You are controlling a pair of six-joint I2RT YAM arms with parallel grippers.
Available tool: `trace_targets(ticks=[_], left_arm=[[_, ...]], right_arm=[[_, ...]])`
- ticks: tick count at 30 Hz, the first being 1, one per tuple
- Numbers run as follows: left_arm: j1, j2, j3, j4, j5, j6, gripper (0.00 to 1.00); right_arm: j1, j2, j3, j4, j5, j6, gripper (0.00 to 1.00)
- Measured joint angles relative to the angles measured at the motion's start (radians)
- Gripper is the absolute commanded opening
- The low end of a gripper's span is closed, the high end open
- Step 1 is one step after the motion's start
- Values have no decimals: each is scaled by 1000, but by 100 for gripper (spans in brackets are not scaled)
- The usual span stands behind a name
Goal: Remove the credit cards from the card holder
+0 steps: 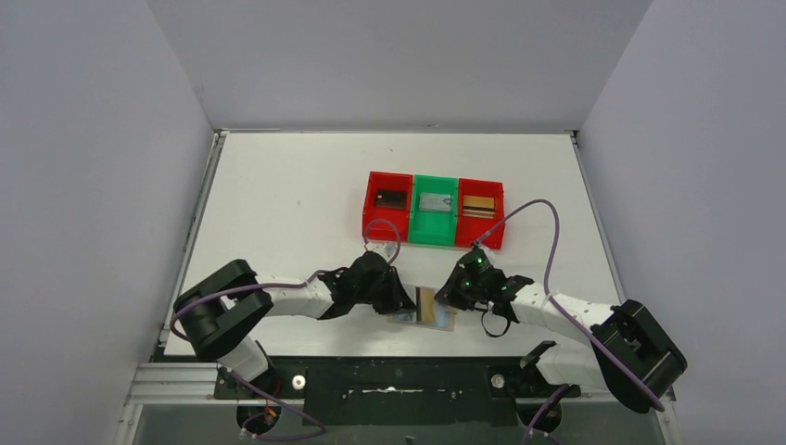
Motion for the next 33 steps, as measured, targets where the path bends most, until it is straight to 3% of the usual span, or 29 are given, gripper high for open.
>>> trace_targets(ticks=[7,12,17,27,33], left_arm=[[0,-42,-18,-19,-16,14,0],[0,-58,-31,-7,-17,19,21],[4,-57,-46,56,10,9,27],[13,-18,-51,136,52,-17,27],[13,5,-51,128,53,-16,7]], right_arm=[[-1,-6,-3,-5,2,5,13],[-1,-6,-3,-5,2,6,13],[-1,-6,-3,-4,1,6,13],[-2,-6,-6,-1,0,14,13],[-2,-6,-6,-1,0,14,13]])
